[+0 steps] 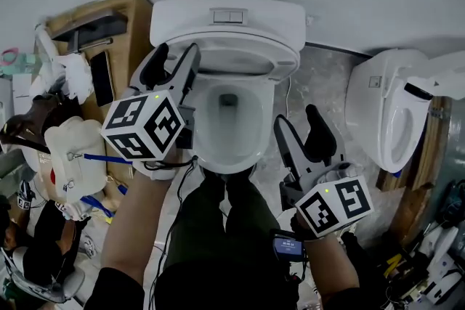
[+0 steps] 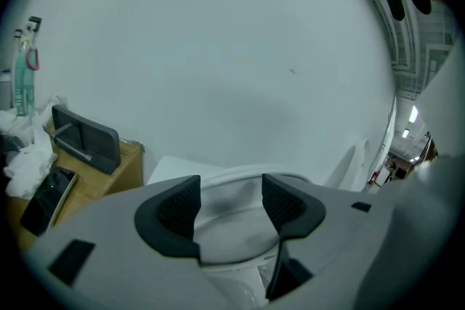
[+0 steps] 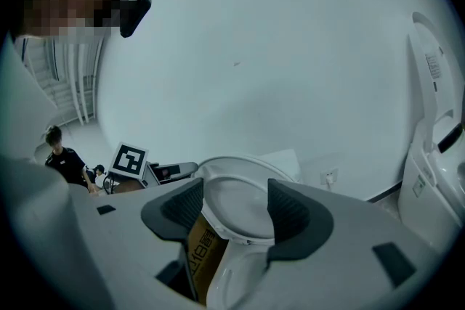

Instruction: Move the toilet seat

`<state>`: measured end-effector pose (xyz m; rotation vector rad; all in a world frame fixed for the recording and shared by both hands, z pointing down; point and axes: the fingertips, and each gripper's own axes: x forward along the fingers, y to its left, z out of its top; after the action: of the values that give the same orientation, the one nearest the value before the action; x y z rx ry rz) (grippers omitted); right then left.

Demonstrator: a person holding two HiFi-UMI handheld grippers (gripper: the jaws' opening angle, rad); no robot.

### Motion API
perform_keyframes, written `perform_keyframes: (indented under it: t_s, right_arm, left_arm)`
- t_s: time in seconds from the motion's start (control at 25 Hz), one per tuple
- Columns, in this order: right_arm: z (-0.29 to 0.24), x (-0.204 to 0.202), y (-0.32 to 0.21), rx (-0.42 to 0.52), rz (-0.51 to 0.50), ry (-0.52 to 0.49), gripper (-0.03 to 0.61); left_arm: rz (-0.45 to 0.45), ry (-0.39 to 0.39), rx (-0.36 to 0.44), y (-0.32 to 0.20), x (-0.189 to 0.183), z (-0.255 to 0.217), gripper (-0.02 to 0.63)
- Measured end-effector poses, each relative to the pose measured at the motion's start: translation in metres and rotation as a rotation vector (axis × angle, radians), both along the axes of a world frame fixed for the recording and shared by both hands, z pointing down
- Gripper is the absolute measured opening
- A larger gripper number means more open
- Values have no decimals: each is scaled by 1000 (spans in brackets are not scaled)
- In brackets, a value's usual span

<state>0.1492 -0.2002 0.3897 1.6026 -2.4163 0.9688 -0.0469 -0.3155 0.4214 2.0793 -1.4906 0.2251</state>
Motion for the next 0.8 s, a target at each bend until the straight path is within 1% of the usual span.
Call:
perform_keyframes:
  t_s: [0.16, 0.28, 0.36, 0.52, 0.8]
  right_arm:
    - [-18, 3, 4, 12, 2, 4, 299]
    - [-30, -2, 7, 19, -23, 12, 298]
    - [-40, -7, 11, 17, -40, 17, 298]
    - [-66, -13, 20, 24, -41, 17, 296]
    - [-125, -30, 34, 73, -53, 30, 296]
  left_arm:
    - [4, 9, 9, 19, -4, -26, 272]
    - [21, 50, 10, 40, -2, -49, 272]
    - [46, 81, 3, 58, 4, -64, 272]
    - [100, 116, -1, 97, 13, -96, 272]
    - [172, 164, 16, 157, 19, -155, 272]
